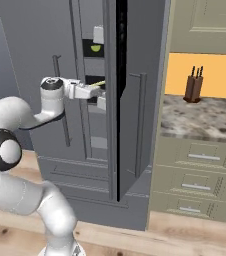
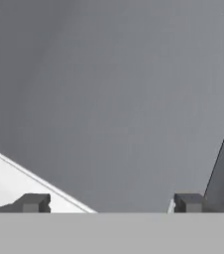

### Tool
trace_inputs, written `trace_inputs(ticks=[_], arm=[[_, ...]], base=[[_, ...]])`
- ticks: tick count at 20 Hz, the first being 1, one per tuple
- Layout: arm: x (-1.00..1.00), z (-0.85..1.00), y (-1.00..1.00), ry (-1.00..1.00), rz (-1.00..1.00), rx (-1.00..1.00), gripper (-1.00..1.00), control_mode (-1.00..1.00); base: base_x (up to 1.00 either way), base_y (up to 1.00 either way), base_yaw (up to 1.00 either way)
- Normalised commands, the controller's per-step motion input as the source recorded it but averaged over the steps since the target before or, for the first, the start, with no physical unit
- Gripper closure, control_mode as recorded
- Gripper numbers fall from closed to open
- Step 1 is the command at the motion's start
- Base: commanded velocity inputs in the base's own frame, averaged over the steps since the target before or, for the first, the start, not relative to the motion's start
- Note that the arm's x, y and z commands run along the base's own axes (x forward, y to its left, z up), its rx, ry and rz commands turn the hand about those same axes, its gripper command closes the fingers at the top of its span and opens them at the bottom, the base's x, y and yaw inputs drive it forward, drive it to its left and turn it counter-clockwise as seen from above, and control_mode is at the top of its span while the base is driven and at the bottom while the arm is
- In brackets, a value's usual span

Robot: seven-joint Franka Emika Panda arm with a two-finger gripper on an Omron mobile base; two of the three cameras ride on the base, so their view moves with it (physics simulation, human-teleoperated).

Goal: Take the lemon wedge from the fridge and place it on the plate with fish on the dining counter.

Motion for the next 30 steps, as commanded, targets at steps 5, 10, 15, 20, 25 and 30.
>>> trace_inputs(ticks=[5,10,15,20,25,30], arm=[[-0.37,0.00,-1.00,0.12,-0.19,0.13,-1.00,-1.00],[-0.95,0.00,-1.00,0.01,-0.25,0.17,-1.00,-1.00],[-1.00,0.03,0.33,-0.20,-0.03,0.01,-1.00,-1.00],[-0.50,0.09,1.00,0.05,0.21,0.04,-1.00,-1.00],[-0.25,0.04,0.90,0.15,0.48,0.19,-1.00,-1.00],[-0.11,0.00,0.50,0.15,0.59,0.34,-1.00,-1.00]], base=[[0.00,0.00,0.00],[0.00,0.00,0.00],[0.00,0.00,0.00],[0.00,0.00,0.00],[0.00,0.00,0.00],[0.00,0.00,0.00]])
